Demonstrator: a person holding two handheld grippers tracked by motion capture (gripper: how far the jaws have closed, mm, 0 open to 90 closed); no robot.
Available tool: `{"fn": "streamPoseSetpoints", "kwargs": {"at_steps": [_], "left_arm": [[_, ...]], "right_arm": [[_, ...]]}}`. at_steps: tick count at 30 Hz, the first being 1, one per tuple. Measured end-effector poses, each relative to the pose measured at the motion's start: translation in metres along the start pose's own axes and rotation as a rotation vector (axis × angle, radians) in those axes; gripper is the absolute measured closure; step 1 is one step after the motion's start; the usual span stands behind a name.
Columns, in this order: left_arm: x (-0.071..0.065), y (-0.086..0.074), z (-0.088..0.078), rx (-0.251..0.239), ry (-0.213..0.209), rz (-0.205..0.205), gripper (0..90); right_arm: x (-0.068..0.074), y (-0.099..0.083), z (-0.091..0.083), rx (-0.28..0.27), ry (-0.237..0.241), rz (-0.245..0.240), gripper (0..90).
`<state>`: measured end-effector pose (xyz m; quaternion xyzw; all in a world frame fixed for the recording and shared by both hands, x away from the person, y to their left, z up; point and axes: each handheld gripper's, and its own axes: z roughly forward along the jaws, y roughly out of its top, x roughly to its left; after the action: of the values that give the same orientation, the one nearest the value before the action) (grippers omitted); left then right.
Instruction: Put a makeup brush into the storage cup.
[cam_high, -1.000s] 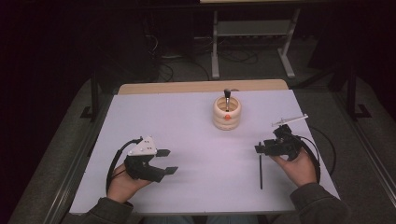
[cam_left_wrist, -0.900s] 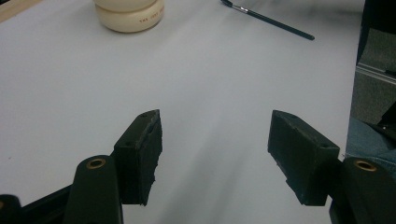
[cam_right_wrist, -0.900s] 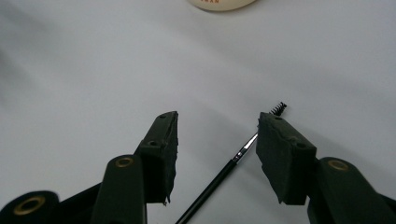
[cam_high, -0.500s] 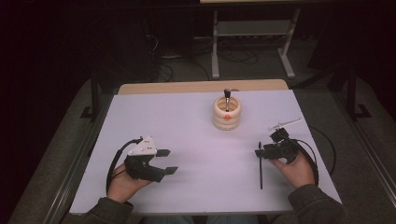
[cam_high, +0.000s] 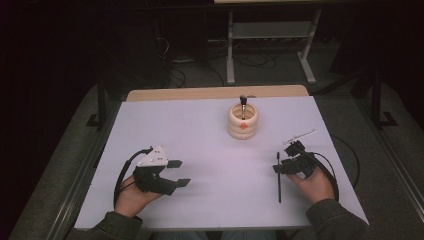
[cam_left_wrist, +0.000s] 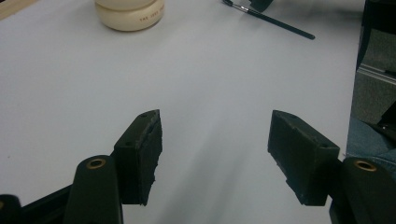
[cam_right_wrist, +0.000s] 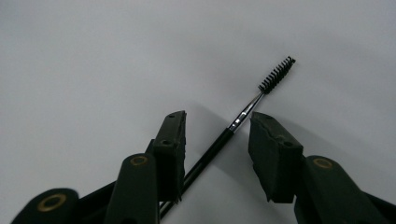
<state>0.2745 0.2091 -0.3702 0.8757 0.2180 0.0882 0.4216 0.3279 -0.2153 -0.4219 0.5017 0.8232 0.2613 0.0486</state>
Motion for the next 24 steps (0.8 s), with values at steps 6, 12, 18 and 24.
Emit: {"fn": "streamPoseSetpoints", "kwargs": {"at_steps": [6,12,18,24], "left_arm": [[0.0,0.0,0.001,0.0,-0.002,0.003,34.8],[0.0,0.0,0.001,0.0,-0.002,-0.001,34.8],[0.0,0.0,0.0,-0.005,-0.001,-0.002,34.8],[0.0,0.0,-0.001,-0.006,-0.001,-0.007,34.9]], "right_arm": [[0.002,-0.001,0.002,0.021,-0.014,0.003,58.2],[0.013,0.001,0.009,0.07,-0.111,-0.064,64.0],[0.022,0.003,0.011,0.094,-0.154,-0.084,72.7],[0.019,0.004,0.01,0.091,-0.148,-0.054,80.9]]}}
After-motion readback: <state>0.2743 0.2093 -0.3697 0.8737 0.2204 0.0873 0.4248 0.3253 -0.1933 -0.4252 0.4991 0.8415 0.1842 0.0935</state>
